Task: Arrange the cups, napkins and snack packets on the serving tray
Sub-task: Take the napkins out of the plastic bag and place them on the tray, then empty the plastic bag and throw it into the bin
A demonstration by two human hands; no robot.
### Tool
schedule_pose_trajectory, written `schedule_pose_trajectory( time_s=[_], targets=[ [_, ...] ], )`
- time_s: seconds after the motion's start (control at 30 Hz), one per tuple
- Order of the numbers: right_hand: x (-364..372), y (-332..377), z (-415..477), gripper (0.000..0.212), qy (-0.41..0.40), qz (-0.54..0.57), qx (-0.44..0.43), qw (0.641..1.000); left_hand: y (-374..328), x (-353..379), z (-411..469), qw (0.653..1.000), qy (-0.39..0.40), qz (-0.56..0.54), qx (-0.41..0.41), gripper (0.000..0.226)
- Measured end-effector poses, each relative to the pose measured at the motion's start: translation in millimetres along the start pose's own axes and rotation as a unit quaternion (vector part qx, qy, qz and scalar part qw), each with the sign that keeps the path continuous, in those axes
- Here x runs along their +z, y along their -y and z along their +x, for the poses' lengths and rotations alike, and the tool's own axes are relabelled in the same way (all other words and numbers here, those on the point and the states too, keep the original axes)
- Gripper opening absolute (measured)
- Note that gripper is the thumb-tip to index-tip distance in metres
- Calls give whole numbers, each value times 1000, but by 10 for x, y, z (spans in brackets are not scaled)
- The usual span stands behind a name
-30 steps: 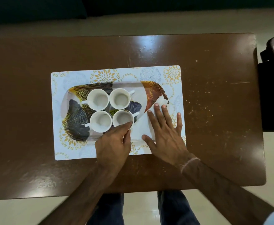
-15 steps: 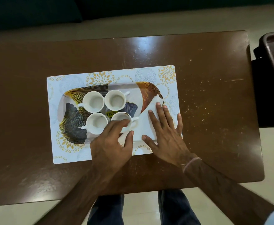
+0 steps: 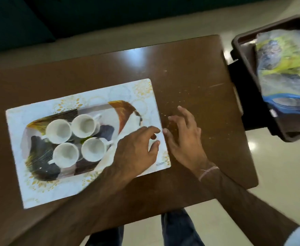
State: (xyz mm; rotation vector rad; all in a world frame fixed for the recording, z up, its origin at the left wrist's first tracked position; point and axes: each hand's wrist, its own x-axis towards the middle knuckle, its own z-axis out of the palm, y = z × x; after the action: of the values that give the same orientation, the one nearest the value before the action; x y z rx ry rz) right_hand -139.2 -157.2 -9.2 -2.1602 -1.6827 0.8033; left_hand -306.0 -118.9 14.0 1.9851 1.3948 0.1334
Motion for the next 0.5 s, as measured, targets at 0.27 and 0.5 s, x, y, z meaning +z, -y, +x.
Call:
schedule_pose_trajectory(
  time_s=[0.27, 0.5],
  targets=[
    [-1011, -1072, 288, 23, -205, 108, 127, 965, -1007, 595, 1108, 989, 70, -4, 127, 35],
    [-1804, -2095, 291, 24, -361, 101, 290, 881, -2305, 1253, 1812, 978, 5, -7, 206, 36]
  ],
)
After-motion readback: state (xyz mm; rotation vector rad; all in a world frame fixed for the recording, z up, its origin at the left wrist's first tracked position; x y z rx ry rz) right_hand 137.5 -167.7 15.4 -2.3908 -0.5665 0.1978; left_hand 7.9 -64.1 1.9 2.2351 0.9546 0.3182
